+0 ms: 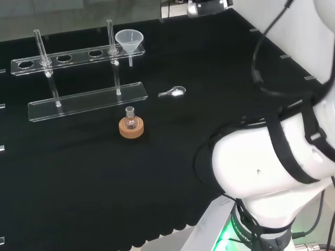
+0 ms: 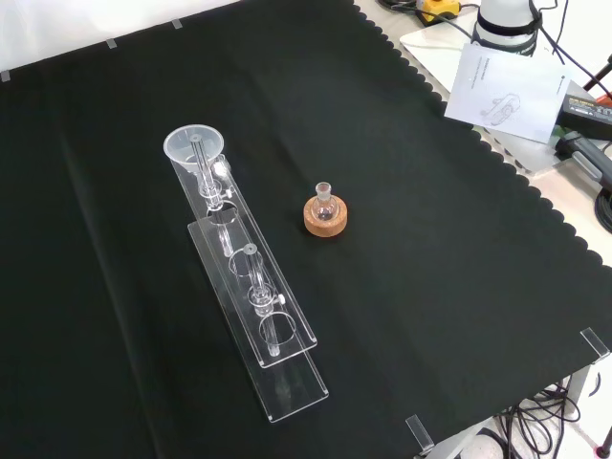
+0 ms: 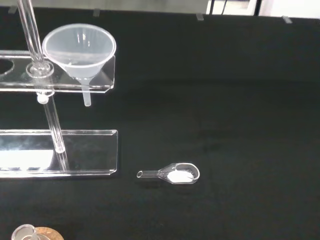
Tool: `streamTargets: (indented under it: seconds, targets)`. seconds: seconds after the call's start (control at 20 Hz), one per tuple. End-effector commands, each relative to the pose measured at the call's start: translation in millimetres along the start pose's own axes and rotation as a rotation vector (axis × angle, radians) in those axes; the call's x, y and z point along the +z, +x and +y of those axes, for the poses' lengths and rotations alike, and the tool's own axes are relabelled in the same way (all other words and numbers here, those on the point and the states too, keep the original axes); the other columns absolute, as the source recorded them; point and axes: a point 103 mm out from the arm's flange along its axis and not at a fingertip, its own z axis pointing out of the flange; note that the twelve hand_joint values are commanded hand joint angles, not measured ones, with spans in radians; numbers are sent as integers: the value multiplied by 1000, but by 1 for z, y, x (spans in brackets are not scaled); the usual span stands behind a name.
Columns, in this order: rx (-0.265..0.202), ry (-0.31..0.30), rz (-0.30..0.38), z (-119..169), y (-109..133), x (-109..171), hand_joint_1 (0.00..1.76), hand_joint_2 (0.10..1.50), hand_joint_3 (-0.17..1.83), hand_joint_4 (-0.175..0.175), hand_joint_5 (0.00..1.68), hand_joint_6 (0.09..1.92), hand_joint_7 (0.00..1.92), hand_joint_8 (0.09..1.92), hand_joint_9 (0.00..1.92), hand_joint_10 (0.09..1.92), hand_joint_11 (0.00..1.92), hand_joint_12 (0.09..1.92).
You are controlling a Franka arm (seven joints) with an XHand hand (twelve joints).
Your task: Pick up the funnel from the transparent funnel stand.
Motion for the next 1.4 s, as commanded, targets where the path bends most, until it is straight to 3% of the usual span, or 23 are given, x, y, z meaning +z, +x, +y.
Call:
streamTargets:
  seconds: [0.05,0.1,0.2,0.3,0.6,0.9,1.4]
  targets:
    - [-80,46,-17,80,1,29,147,1011,384,36,171,87,99,524,261,633,0,1374]
    - [-89,54,-20,86,4,33,166,1003,376,34,177,87,110,531,266,635,0,1378]
    - [-157,58,-6,97,7,41,198,990,365,30,185,87,125,541,275,640,0,1385]
    - [-170,74,-13,108,17,47,229,978,354,25,197,87,134,551,282,646,3,1391]
    - [-160,101,-21,135,44,58,338,921,319,11,201,87,132,572,287,660,17,1402]
    - [-139,176,-12,152,63,73,418,865,291,-14,236,87,126,598,316,680,133,1447]
    - [-128,256,-56,182,85,94,516,789,269,-29,189,87,48,672,311,711,292,1474]
